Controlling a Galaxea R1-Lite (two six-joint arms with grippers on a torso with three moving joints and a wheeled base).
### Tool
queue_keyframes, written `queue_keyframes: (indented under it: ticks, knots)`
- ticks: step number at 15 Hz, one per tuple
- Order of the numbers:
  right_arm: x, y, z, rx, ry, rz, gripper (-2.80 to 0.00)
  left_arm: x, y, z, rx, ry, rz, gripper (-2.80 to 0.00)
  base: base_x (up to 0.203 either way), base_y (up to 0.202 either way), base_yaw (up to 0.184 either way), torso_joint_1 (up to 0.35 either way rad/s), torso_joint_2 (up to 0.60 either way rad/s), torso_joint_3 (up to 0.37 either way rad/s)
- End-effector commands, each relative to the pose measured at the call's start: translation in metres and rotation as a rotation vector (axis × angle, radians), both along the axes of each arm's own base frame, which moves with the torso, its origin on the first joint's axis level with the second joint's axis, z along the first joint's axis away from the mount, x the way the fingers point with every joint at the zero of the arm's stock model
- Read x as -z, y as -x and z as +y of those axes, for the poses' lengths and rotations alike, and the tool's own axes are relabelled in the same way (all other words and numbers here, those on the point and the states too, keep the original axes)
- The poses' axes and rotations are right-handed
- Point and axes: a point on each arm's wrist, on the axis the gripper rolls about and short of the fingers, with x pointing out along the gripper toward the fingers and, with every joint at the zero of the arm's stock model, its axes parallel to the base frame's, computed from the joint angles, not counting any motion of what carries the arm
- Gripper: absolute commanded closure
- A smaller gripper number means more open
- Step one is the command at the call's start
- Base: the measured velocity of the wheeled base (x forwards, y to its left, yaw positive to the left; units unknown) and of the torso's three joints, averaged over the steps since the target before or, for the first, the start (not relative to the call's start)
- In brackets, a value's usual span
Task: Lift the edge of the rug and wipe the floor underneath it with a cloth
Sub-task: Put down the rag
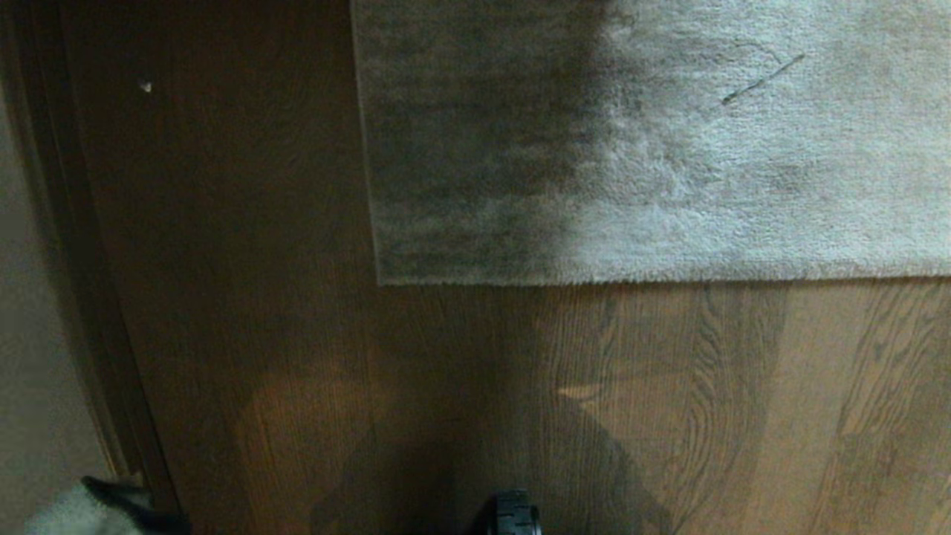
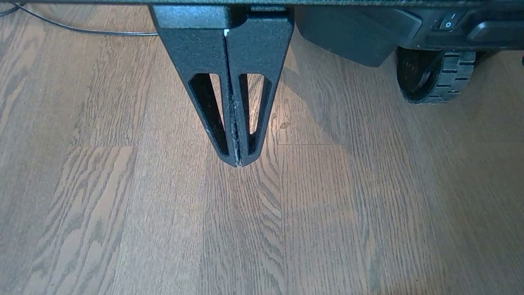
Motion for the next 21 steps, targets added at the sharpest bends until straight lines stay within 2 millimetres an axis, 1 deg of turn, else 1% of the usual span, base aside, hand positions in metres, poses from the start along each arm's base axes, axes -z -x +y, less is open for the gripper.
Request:
queue_keyframes:
  ticks: [1, 5, 9, 13, 15, 18, 20, 21]
  knots:
    - [0.000, 0.000, 0.000, 0.000, 0.000, 0.001, 0.00, -0.011, -0.033, -0.001, 0.013, -0.006, 0.112, 0.00, 0.000, 0.000, 0.000, 0.000, 0.00, 0.000]
    - [0.000, 0.000, 0.000, 0.000, 0.000, 0.001, 0.00, -0.023, -0.078, -0.003, 0.021, -0.023, 0.132, 0.00, 0.000, 0.000, 0.000, 0.000, 0.00, 0.000]
    - [0.000, 0.000, 0.000, 0.000, 0.000, 0.001, 0.00, -0.028, -0.129, -0.005, 0.014, -0.032, 0.109, 0.00, 0.000, 0.000, 0.000, 0.000, 0.00, 0.000]
    - [0.000, 0.000, 0.000, 0.000, 0.000, 0.001, 0.00, -0.031, -0.179, -0.004, 0.000, -0.026, 0.023, 0.00, 0.000, 0.000, 0.000, 0.000, 0.00, 0.000]
    - [0.000, 0.000, 0.000, 0.000, 0.000, 0.001, 0.00, -0.035, -0.199, 0.000, -0.025, -0.013, -0.039, 0.00, 0.000, 0.000, 0.000, 0.000, 0.00, 0.000]
    - [0.000, 0.000, 0.000, 0.000, 0.000, 0.001, 0.00, -0.034, -0.224, 0.005, -0.048, 0.006, -0.078, 0.00, 0.000, 0.000, 0.000, 0.000, 0.00, 0.000]
    - [0.000, 0.000, 0.000, 0.000, 0.000, 0.001, 0.00, -0.031, -0.236, 0.007, -0.055, 0.009, -0.127, 0.00, 0.000, 0.000, 0.000, 0.000, 0.00, 0.000]
    - [0.000, 0.000, 0.000, 0.000, 0.000, 0.001, 0.00, -0.029, -0.239, 0.007, -0.059, 0.008, -0.140, -0.05, 0.000, 0.000, 0.000, 0.000, 0.00, 0.000]
